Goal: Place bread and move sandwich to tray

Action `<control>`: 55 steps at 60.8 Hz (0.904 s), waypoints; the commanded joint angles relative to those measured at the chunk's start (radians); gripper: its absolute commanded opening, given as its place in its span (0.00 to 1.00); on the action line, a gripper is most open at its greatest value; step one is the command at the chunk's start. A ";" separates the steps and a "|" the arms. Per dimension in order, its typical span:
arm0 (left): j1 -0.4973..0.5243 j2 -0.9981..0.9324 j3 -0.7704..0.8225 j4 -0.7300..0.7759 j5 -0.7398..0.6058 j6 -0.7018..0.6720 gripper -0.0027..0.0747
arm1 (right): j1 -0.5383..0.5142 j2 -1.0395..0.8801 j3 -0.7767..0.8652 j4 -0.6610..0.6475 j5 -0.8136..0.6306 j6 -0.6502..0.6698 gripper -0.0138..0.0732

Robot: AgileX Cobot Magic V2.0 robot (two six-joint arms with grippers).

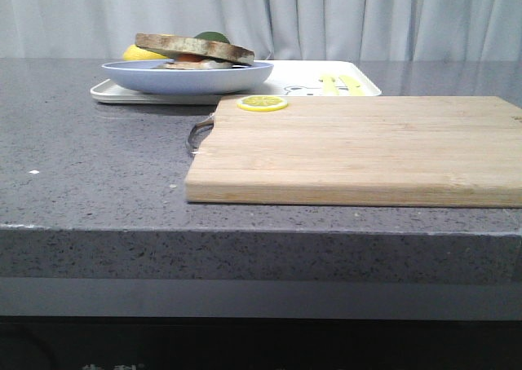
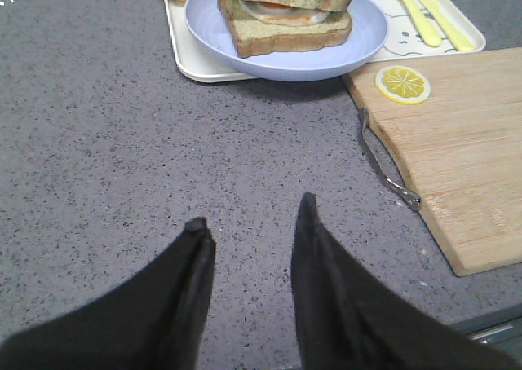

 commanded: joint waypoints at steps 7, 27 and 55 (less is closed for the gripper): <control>-0.008 -0.157 0.050 0.002 -0.127 0.001 0.34 | -0.005 0.001 -0.026 0.017 -0.067 -0.014 0.62; -0.008 -0.186 0.058 0.004 -0.129 0.001 0.34 | -0.005 0.001 -0.026 0.019 -0.075 -0.014 0.62; -0.008 -0.186 0.058 0.027 -0.132 0.001 0.28 | -0.005 0.001 -0.026 0.049 -0.068 -0.014 0.53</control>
